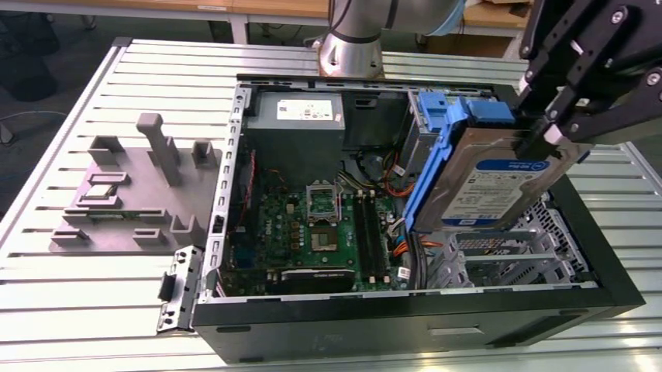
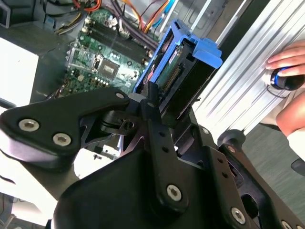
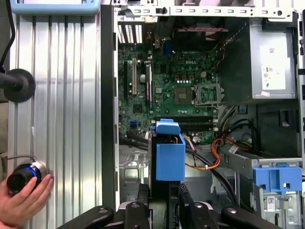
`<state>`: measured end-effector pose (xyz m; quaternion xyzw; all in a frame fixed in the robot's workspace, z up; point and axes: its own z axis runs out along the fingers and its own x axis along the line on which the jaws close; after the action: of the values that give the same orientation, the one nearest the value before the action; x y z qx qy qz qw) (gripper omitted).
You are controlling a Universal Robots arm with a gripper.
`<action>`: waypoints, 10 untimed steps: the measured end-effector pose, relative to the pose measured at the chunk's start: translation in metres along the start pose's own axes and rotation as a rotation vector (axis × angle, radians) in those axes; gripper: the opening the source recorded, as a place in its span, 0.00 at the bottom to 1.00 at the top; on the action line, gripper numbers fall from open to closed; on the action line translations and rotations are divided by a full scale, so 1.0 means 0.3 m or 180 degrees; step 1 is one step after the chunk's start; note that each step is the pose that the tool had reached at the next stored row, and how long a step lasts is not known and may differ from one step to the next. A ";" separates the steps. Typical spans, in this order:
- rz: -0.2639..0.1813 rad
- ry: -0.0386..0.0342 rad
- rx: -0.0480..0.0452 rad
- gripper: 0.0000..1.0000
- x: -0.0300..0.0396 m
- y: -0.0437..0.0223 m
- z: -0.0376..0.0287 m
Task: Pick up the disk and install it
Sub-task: 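Pick up the disk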
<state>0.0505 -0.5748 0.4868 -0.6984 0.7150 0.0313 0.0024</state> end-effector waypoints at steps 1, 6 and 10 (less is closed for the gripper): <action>0.0000 0.0000 0.0000 0.35 0.001 -0.011 0.001; 0.0000 0.0000 0.0000 0.35 0.003 -0.065 0.004; 0.0000 0.0000 0.0000 0.35 0.004 -0.109 0.004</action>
<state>0.0832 -0.5766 0.4842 -0.6984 0.7150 0.0313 0.0023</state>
